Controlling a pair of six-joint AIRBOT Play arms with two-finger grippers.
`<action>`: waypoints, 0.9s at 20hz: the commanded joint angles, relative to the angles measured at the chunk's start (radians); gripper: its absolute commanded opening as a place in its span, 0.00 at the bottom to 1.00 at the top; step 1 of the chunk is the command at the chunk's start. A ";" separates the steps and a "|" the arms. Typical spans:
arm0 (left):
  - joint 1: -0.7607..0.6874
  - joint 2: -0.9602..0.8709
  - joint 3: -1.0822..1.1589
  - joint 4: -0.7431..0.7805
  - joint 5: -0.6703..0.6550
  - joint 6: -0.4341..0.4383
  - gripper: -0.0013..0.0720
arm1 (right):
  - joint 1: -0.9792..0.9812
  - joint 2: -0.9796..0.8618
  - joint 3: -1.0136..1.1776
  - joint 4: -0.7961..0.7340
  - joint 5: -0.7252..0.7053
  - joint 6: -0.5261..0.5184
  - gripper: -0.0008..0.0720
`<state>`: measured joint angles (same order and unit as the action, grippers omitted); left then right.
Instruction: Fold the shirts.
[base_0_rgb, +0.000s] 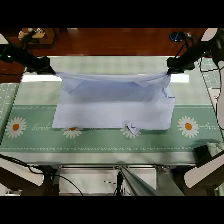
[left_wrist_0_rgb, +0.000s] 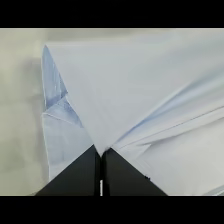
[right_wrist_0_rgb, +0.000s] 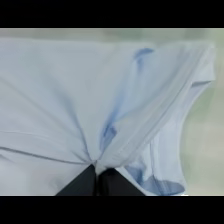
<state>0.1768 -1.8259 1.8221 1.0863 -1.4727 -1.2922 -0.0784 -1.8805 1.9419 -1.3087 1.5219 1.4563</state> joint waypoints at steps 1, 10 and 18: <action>-0.014 -0.061 0.002 -0.001 -0.048 -0.021 0.23 | 0.000 -0.033 -0.008 0.077 0.039 -0.007 0.30; 0.246 0.024 -0.018 0.051 -0.356 -0.088 0.73 | -0.224 0.198 -0.180 -0.040 0.256 -0.054 0.55; 0.385 0.325 -0.761 -0.040 -0.176 0.028 0.81 | -0.465 0.572 -0.953 0.235 -0.079 -0.225 0.63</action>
<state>0.5209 -1.5753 1.2907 1.0687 -1.7058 -1.2987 -0.4774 -1.4059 1.1938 -1.1652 1.5417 1.2991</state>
